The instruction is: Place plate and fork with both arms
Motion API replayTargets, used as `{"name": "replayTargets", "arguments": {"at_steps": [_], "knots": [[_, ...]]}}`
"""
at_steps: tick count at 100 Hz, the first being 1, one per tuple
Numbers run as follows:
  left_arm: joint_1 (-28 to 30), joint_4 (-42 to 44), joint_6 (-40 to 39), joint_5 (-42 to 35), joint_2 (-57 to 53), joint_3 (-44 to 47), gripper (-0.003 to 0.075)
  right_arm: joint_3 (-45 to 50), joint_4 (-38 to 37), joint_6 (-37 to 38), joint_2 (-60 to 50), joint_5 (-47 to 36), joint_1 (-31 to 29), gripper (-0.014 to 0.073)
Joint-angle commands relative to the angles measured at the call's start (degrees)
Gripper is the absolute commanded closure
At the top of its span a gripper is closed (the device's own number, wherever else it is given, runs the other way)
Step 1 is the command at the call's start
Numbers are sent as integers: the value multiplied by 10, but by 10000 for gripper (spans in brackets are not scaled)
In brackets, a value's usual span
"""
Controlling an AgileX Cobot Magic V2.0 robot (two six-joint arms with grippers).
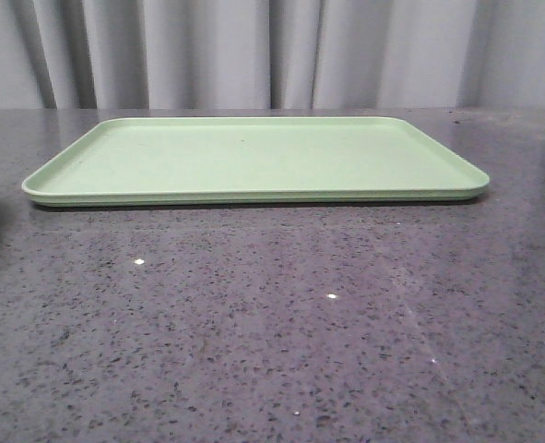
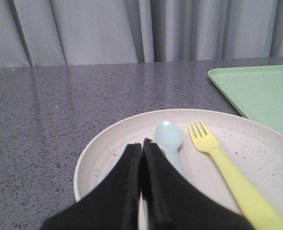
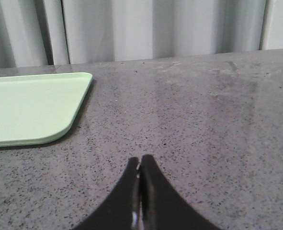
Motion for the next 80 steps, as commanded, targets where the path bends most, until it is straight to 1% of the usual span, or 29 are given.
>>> {"name": "replayTargets", "arguments": {"at_steps": [1,61,80], "knots": [[0,-6,-2,-52,-17,7,741,-3,-8,0,-14,-46,-4,662],[0,-4,-2,-53,-17,7,741,-3,-8,0,-14,-47,-4,662],[0,-4,-2,-106,-17,7,741,-3,-8,0,-14,-47,-4,662]]}}
